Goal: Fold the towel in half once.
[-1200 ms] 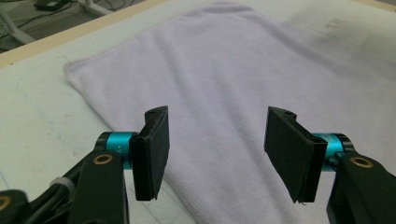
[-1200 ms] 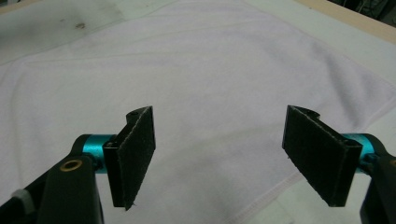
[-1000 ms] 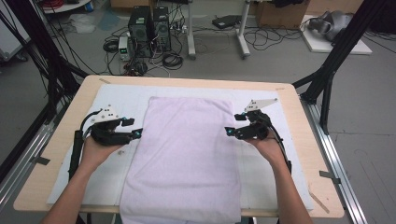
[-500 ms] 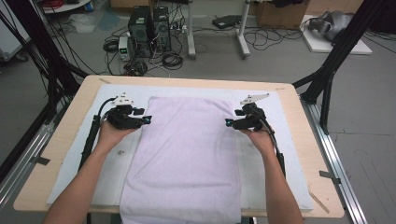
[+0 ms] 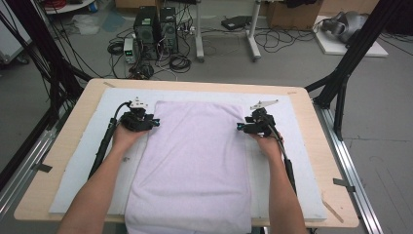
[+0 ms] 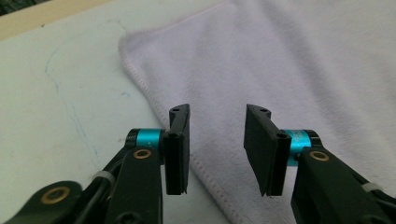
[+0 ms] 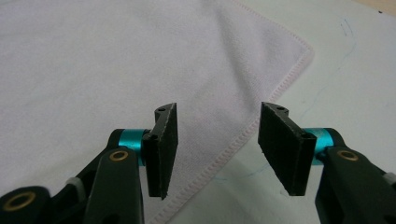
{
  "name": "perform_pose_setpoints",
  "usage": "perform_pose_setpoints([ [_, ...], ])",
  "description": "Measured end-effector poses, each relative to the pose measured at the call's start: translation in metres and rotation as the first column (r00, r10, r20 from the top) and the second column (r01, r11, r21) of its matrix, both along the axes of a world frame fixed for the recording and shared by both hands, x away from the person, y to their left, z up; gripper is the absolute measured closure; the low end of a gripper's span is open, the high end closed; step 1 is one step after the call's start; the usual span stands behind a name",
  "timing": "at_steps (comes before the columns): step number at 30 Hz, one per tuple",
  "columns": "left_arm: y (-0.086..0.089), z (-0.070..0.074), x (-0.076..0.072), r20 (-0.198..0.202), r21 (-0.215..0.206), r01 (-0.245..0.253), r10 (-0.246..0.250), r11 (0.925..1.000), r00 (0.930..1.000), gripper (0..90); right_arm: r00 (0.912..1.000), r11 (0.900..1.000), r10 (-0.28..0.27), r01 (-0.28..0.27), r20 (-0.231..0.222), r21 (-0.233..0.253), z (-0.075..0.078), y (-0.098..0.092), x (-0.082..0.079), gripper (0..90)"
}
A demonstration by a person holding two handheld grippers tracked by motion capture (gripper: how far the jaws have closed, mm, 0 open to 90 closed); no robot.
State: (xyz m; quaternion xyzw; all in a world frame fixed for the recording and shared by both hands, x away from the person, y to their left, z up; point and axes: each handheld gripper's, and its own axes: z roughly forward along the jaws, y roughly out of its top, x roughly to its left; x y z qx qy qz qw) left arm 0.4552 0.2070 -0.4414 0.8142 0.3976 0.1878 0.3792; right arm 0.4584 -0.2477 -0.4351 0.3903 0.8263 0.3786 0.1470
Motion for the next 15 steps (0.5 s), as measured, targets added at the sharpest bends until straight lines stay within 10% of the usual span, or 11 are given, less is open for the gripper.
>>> perform_pose_setpoints([
  [7,-0.004,-0.001,-0.002,0.009,0.049,-0.025,0.025,0.9985,0.9997,77.6,0.9991,1.0,-0.018,0.018,-0.037,-0.002,-0.009,0.001,-0.001,68.5],
  [10,0.001,-0.001,-0.001,-0.019,0.003,-0.034,0.034,0.9994,0.9992,82.7,0.9979,0.999,0.018,-0.016,-0.062,0.033,-0.01,0.002,-0.002,84.5],
  [15,0.008,0.003,-0.001,-0.021,-0.039,-0.031,0.03,0.9987,0.9993,87.4,0.9969,0.999,0.019,-0.015,-0.076,0.046,-0.008,-0.001,-0.002,86.4],
])
